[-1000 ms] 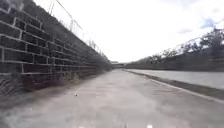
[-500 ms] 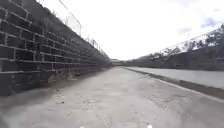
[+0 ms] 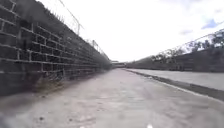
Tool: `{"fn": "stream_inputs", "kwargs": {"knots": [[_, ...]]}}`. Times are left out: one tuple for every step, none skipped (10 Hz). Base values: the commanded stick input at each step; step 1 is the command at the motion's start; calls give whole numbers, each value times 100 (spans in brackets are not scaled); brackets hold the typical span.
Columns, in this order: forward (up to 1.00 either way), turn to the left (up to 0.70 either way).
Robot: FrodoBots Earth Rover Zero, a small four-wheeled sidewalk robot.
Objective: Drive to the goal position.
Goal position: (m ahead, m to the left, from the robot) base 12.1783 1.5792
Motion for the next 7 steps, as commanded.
{"fn": "stream_inputs", "kwargs": {"knots": [[100, 26], [100, 27], [100, 27], [100, 27], [100, 27], [100, 27], [100, 0]]}}
